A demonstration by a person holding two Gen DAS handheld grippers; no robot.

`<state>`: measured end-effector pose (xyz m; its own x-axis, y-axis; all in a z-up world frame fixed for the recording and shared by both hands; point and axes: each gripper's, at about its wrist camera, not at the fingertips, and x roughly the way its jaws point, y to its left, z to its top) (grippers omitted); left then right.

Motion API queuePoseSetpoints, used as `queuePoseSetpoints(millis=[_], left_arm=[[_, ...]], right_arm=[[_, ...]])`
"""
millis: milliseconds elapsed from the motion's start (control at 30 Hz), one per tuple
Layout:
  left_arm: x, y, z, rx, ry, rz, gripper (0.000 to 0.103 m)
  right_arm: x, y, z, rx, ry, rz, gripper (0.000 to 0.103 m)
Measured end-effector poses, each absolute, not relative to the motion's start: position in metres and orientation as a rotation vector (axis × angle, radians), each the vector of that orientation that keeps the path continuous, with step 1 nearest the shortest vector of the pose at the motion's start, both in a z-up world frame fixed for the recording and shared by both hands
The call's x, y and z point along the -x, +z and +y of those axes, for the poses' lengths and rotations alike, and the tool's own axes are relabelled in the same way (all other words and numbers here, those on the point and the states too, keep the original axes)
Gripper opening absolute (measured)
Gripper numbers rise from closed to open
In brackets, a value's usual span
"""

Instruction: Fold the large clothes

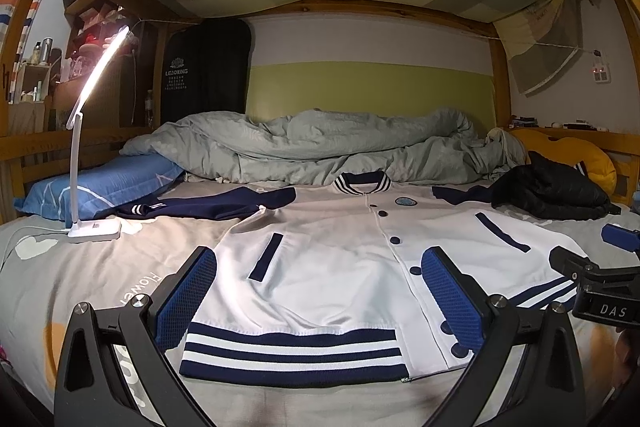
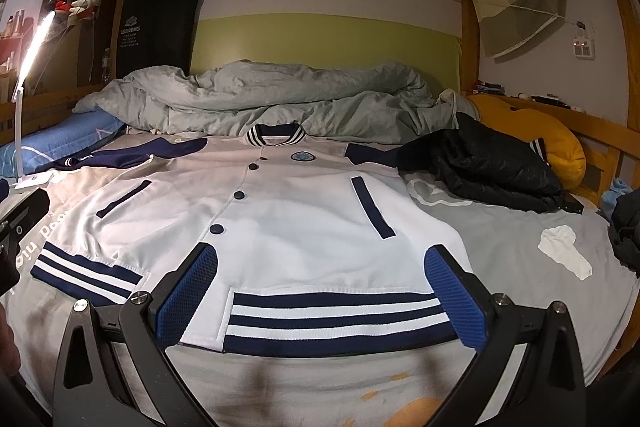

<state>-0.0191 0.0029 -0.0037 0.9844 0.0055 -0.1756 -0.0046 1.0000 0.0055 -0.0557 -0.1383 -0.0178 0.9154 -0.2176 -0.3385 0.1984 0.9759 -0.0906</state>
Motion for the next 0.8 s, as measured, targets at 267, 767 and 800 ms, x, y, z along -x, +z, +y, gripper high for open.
queuePoseSetpoints(millis=[267,767,800], left_arm=[[0.0157,-0.0018,0.0017,-0.023,0.0,0.216,0.103],[0.0194,-0.0009,0.0,-0.022,-0.004,0.213,0.103],[0.0193,-0.0009,0.0003,-0.023,-0.003,0.213,0.103]], right_arm=[[0.0542,-0.0185,-0.1417,0.015,-0.185,0.373,0.103],[0.0561,-0.0179,-0.1361,0.024,-0.172,0.37,0.103],[0.056,-0.0179,-0.1358,0.025,-0.171,0.371,0.103]])
